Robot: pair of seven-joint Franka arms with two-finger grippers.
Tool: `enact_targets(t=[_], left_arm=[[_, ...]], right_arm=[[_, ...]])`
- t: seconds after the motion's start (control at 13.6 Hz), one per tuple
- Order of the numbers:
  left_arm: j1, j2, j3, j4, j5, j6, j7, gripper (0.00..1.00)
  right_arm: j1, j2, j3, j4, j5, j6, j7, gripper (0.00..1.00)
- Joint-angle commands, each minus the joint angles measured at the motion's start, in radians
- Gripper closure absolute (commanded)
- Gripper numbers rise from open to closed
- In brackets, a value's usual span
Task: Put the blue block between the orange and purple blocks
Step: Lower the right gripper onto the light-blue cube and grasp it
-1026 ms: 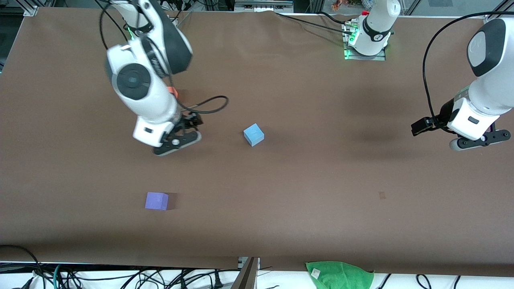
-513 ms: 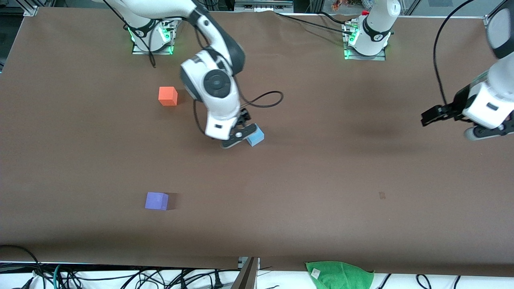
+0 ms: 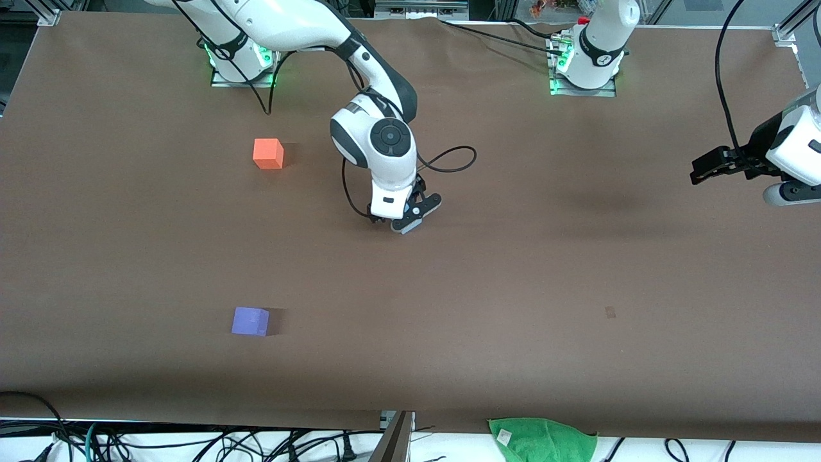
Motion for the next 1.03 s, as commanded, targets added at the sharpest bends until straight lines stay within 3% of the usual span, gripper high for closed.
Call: enact_targets(t=[0.0,0.88,0.95], left_arm=[[0.013,-0.001,-0.003,0.001,-0.013,-0.016,0.040,0.00],[0.013,-0.007,-0.010,-0.001,-0.008,-0.045,0.028,0.00],[0.013,-0.007,-0.010,-0.001,-0.008,-0.048,0.028,0.00]], right_arm=[[0.024,0.023,-0.010,0.023,-0.018,0.009,0.026,0.00],[0.036,0.089,-0.013,0.021,-0.035,0.075,0.024,0.01],[0.033,0.089,-0.013,0.023,-0.035,0.077,0.024,0.18]])
